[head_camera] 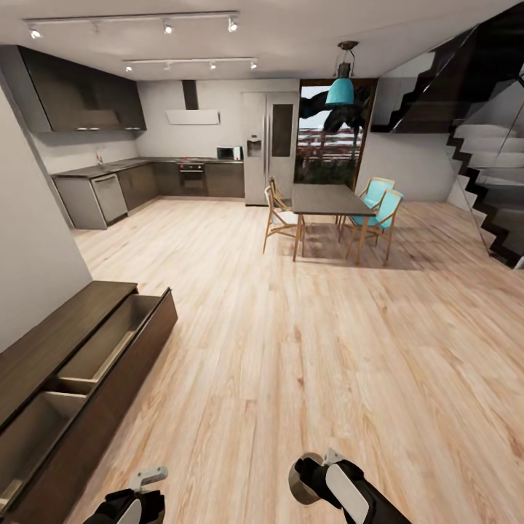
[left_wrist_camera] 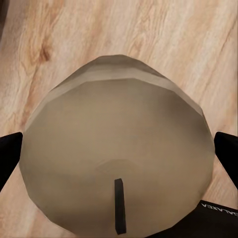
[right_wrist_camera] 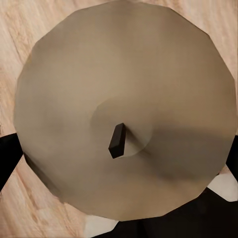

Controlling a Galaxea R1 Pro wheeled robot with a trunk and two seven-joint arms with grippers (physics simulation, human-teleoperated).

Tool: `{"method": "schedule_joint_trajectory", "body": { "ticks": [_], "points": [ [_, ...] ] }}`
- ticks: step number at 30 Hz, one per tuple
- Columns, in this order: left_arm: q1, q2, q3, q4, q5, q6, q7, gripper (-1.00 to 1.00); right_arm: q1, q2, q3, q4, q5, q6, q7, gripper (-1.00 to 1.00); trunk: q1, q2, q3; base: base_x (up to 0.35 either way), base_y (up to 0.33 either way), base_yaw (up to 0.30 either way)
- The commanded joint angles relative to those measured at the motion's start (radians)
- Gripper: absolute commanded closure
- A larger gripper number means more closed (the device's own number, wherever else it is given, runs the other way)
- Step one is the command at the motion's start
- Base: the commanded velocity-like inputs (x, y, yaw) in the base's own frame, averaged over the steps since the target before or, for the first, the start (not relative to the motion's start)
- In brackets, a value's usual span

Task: Place each of the two pumpkins and all three candles from the living room inside a cabinet in the living room (use any cabinet), then make sure every cabinet is closed, and position the cauldron so it is next to a table in the living room.

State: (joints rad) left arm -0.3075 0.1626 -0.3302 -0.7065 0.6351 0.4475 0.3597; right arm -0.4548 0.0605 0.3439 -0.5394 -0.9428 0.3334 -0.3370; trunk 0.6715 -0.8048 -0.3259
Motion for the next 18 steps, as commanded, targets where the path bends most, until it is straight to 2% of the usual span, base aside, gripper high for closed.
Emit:
{"method": "schedule_joint_trajectory", "body": {
  "ticks": [1, 18],
  "points": [
    [-0.001, 0.002, -0.006, -0.002, 0.009, 0.002, 0.010, 1.00, -0.001, -0.001, 0.005, -0.002, -0.008, 0.001, -0.008, 1.00, 0.001, -0.001, -0.001, 0.313, -0.051, 0.000],
    [-0.001, 0.002, -0.007, -0.002, 0.009, 0.002, 0.010, 1.00, -0.001, -0.001, 0.006, -0.002, -0.008, 0.002, -0.008, 1.00, 0.001, -0.001, -0.001, 0.321, -0.027, 0.000]
  ]
}}
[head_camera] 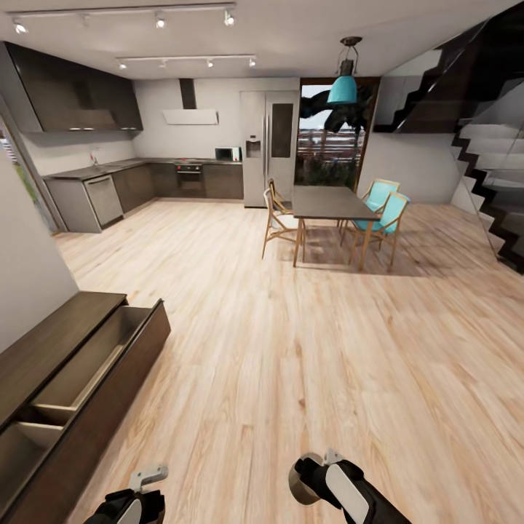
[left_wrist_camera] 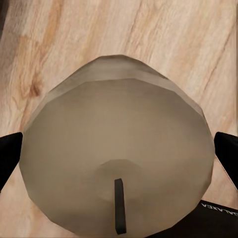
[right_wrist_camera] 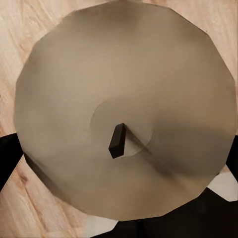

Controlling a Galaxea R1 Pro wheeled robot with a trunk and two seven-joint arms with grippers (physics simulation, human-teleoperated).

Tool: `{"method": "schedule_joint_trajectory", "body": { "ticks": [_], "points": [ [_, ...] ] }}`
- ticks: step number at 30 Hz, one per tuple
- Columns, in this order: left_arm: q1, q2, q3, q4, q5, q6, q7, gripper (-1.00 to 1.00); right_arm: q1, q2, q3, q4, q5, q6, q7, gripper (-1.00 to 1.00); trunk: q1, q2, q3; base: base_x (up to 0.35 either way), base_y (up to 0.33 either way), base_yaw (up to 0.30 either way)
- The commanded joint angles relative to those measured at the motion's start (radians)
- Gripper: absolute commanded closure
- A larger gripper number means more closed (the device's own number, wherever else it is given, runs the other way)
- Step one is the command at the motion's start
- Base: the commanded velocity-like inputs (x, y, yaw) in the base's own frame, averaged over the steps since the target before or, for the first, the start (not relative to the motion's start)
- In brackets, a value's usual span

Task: Place each of the two pumpkins and all three candles from the living room inside a cabinet in the living room (use any cabinet), then make sure every cabinet is closed, and position the cauldron so it is next to a table in the living room.

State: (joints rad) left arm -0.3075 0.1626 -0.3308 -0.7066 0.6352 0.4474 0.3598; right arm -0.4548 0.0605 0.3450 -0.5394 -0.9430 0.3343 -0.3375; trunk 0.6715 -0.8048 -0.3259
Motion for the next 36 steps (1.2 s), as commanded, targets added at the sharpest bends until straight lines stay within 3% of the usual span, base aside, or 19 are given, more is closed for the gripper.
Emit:
{"method": "schedule_joint_trajectory", "body": {
  "ticks": [1, 36],
  "points": [
    [-0.001, 0.002, -0.007, -0.002, 0.009, 0.002, 0.010, 1.00, -0.001, -0.001, 0.005, -0.002, -0.008, 0.001, -0.008, 1.00, 0.001, -0.001, -0.001, 0.326, 0.000, 0.000],
    [-0.001, 0.002, -0.006, -0.002, 0.008, 0.001, 0.010, 1.00, -0.001, -0.002, 0.005, 0.001, -0.007, -0.041, -0.011, 1.00, 0.001, -0.001, -0.001, 0.298, -0.086, 0.000]
  ]
}}
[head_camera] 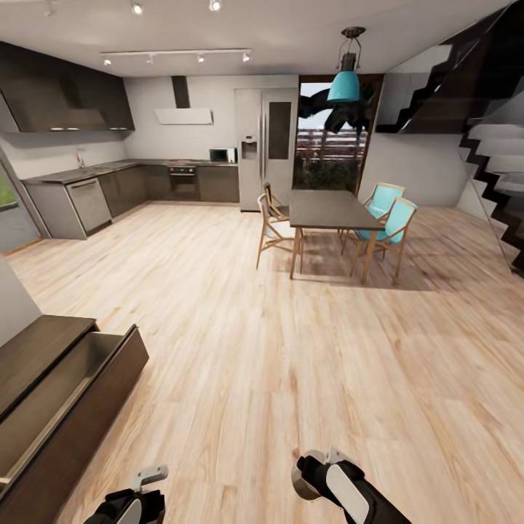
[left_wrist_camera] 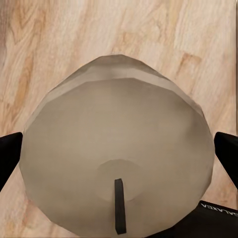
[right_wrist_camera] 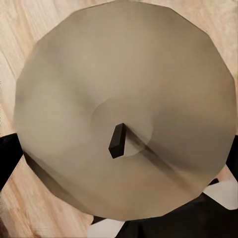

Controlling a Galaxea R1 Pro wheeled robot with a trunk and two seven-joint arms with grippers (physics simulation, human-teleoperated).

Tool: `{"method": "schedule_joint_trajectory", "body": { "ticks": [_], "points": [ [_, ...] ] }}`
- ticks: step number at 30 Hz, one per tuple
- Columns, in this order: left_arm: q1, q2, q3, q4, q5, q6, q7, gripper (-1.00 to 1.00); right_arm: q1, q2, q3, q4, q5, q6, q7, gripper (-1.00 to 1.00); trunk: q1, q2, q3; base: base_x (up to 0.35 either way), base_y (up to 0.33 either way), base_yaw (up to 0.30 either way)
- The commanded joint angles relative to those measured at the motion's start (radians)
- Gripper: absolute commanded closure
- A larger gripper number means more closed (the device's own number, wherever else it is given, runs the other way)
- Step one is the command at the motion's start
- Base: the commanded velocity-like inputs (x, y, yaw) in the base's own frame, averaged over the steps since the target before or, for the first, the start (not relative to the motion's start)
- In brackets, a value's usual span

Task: Place each of the two pumpkins and all three candles from the living room inside a cabinet in the living room (use any cabinet), then make sure every cabinet is closed, and position the cauldron so it is next to a table in the living room.

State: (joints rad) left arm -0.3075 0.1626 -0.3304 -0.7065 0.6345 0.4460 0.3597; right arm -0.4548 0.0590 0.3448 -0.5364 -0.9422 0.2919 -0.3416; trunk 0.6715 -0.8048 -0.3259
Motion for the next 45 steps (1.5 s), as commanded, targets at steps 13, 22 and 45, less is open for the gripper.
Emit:
{"method": "schedule_joint_trajectory", "body": {
  "ticks": [13, 22, 45],
  "points": [
    [-0.001, 0.001, -0.011, 0.037, 0.011, -0.055, 0.010, 1.00, -0.001, 0.001, 0.006, 0.037, -0.001, -0.055, 0.001, 1.00, 0.001, -0.001, -0.001, 0.284, -0.102, 0.000],
    [-0.005, -0.004, -0.015, 0.058, 0.009, -0.101, 0.010, 1.00, -0.001, 0.001, 0.013, 0.040, 0.010, -0.151, 0.003, 1.00, 0.001, -0.001, -0.001, 0.292, -0.117, 0.000],
    [-0.167, -0.054, -0.013, 0.047, 0.008, -0.077, 0.011, 1.00, -0.001, -0.001, 0.013, 0.048, 0.038, -0.186, 0.002, 1.00, 0.001, -0.001, -0.001, 0.292, -0.154, 0.000]
  ]
}}
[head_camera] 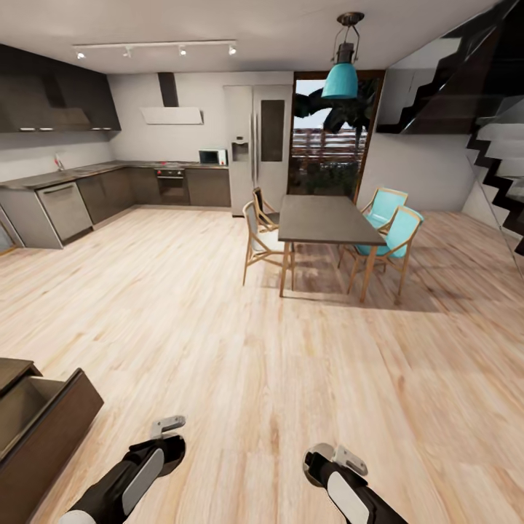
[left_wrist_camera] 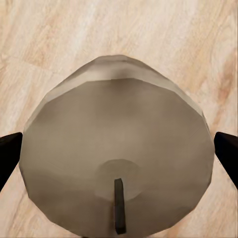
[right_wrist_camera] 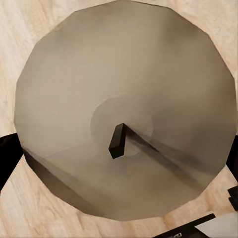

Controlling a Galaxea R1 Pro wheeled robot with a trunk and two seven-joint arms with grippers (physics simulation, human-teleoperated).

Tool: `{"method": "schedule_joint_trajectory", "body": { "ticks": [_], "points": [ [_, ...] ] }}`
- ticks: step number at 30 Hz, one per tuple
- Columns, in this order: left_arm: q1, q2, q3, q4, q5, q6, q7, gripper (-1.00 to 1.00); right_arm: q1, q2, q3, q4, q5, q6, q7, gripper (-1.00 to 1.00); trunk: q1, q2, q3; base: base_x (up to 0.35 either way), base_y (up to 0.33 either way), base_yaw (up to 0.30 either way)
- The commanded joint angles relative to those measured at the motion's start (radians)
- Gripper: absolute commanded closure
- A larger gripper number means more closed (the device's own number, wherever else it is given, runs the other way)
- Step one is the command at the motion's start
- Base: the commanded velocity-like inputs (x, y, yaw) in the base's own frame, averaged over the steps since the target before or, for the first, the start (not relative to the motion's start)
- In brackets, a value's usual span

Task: Place each of the two pumpkins and all three candles from the living room inside a cabinet in the living room (use any cabinet), then make sure every cabinet is closed, and position the cauldron so it is next to a table in the living room.

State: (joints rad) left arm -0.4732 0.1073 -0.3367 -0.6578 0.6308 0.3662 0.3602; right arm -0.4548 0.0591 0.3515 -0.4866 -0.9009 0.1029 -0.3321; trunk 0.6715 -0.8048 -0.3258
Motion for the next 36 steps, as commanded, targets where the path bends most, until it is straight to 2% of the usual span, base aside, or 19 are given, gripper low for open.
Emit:
{"method": "schedule_joint_trajectory", "body": {
  "ticks": [1, 8, 11, 22, 36],
  "points": [
    [-0.008, 0.002, -0.007, -0.001, 0.013, 0.013, 0.011, 1.00, -0.001, -0.001, 0.006, -0.002, -0.004, 0.003, -0.007, 1.00, 0.001, -0.001, -0.001, 0.292, -0.156, 0.000],
    [-0.022, 0.000, -0.002, -0.002, 0.011, 0.079, 0.012, 1.00, -0.001, 0.002, 0.007, -0.001, -0.001, 0.003, -0.007, 1.00, 0.001, -0.001, -0.001, 0.281, -0.157, 0.000],
    [-0.022, -0.007, -0.001, -0.001, 0.012, 0.083, 0.013, 1.00, -0.001, 0.002, 0.007, -0.001, -0.001, 0.004, -0.008, 1.00, 0.001, -0.001, -0.001, 0.271, -0.157, 0.000],
    [-0.022, -0.007, -0.002, -0.003, 0.015, 0.085, 0.009, 1.00, -0.001, 0.001, 0.006, -0.001, -0.002, 0.006, -0.007, 1.00, 0.001, -0.001, -0.001, 0.276, -0.148, 0.000],
    [-0.022, -0.007, -0.002, -0.005, 0.015, 0.085, 0.011, 1.00, -0.001, 0.001, 0.006, -0.001, -0.002, 0.005, -0.008, 1.00, 0.001, -0.001, -0.001, 0.326, -0.010, 0.000]
  ]
}}
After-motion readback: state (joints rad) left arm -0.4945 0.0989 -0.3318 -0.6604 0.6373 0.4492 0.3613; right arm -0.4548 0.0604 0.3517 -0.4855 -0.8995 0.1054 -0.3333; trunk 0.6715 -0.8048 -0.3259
